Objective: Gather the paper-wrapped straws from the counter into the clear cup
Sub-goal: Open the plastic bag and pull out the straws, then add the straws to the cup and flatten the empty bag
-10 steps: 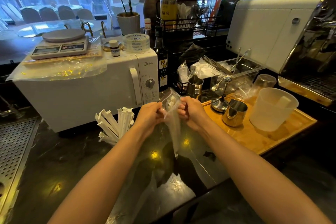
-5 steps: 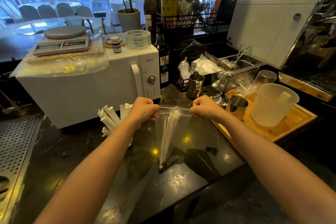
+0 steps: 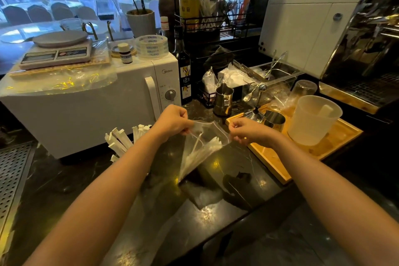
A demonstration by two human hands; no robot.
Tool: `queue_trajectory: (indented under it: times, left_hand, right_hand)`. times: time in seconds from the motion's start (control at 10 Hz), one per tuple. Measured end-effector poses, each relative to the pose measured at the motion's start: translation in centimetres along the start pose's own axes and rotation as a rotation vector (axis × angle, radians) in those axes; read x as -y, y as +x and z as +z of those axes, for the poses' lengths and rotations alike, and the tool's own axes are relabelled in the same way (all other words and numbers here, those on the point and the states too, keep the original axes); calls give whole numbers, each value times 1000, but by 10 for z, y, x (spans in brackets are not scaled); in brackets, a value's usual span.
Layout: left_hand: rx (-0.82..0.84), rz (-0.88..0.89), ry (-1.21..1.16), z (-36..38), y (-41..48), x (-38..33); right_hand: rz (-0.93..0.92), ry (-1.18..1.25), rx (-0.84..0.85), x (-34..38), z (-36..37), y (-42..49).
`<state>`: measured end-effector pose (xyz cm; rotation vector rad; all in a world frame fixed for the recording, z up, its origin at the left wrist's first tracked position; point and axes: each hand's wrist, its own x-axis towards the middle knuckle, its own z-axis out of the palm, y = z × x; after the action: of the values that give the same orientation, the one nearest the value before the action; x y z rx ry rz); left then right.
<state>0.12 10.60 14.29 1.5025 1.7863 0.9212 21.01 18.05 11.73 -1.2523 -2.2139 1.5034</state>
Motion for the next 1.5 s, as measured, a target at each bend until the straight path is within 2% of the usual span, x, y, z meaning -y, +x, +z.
queue_trajectory:
  times: [0.1, 0.3, 0.4, 0.6, 0.7, 0.8, 0.9, 1.0, 1.1, 1.2, 1.3, 1.4, 1.5]
  left_hand:
    - [41, 86, 143, 1, 3, -13]
    - [125, 323, 404, 7, 0, -41]
    - [146, 443, 482, 11, -5, -50]
    - [97, 624, 540, 18, -14, -67]
    - [97, 644, 466, 17, -20, -72]
    - [99, 602, 323, 11, -23, -72]
    - [94, 532, 151, 0, -26, -71]
    - [75, 486, -57, -14, -29, -66]
    - [-16, 398, -277, -31, -27, -53]
    - [-247, 144, -441, -50, -18, -31]
    - [-358, -176, -500, -62, -13, -11]
    - [-233, -371, -614, -72, -17, 4]
    - [-50, -411, -803, -83, -21, 18]
  right_hand:
    - [71, 384, -19, -6, -1, 0]
    - [316, 757, 231, -17, 15, 6]
    - [321, 904, 343, -27, 30, 12]
    - [210, 1141, 314, -27, 55, 15]
    - [135, 1056, 253, -8, 54, 8]
    - [164, 951, 19, 3, 53, 9]
    - [196, 986, -22, 4, 51, 26]
    - [151, 1119, 23, 21, 53, 37]
    - [41, 1170, 164, 42, 51, 39]
    - [-36, 1168, 227, 55, 51, 42]
    - [-65, 1161, 261, 72, 53, 48]
    - [-105, 1137, 311, 88, 60, 55]
    - [-126, 1100, 381, 102, 69, 65]
